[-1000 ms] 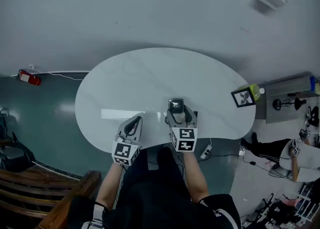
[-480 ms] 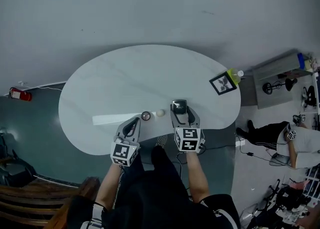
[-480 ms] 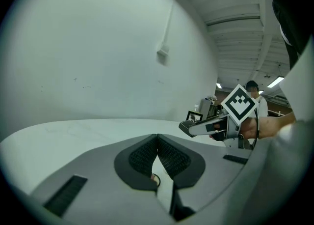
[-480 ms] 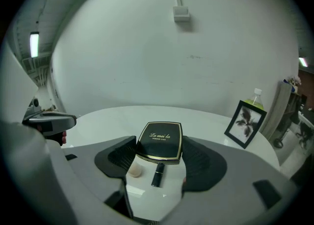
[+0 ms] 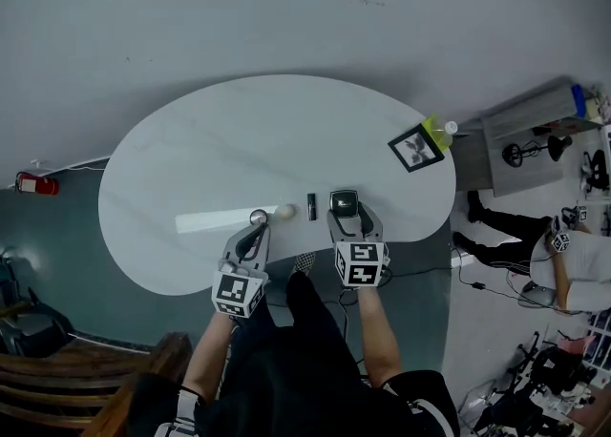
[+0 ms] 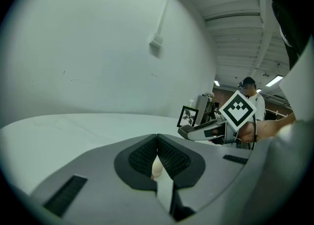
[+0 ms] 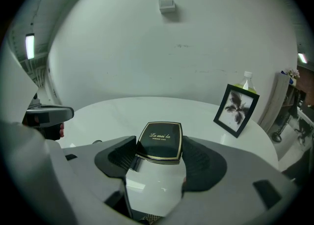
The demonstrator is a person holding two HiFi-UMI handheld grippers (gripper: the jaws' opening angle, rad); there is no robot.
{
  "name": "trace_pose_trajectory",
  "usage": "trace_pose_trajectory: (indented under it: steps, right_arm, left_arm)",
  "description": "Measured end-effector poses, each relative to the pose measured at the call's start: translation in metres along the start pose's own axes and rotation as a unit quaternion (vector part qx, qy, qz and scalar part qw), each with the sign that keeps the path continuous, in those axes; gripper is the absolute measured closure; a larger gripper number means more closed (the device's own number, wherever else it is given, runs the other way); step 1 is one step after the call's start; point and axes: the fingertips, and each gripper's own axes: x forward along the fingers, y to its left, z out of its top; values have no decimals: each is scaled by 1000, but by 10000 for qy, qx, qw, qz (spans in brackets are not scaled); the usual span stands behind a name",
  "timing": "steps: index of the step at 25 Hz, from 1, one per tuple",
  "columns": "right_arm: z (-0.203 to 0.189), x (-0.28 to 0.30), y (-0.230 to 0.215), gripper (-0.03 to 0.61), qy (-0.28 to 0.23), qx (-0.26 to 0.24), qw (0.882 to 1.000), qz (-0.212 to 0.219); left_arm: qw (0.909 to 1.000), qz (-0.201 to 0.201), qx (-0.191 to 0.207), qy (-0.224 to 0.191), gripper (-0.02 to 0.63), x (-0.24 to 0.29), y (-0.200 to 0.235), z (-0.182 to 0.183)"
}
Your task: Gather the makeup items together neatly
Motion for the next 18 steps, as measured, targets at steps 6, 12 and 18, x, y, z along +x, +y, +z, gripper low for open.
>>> trace_pose_trajectory:
  steps: [6, 12, 18]
  right_arm:
    - [-25, 27, -8, 278, 246, -21, 9996, 161]
    - [-51, 48, -12, 278, 470, 3, 9985, 281]
    - [-67, 59, -18, 278, 584, -51, 9979, 287]
  left_arm:
    - [9997, 190, -72, 152, 597, 15, 5, -11]
    - [9989, 264, -124, 374, 597, 20, 8, -31]
    - [9982, 310, -104, 499, 597, 25, 10, -40]
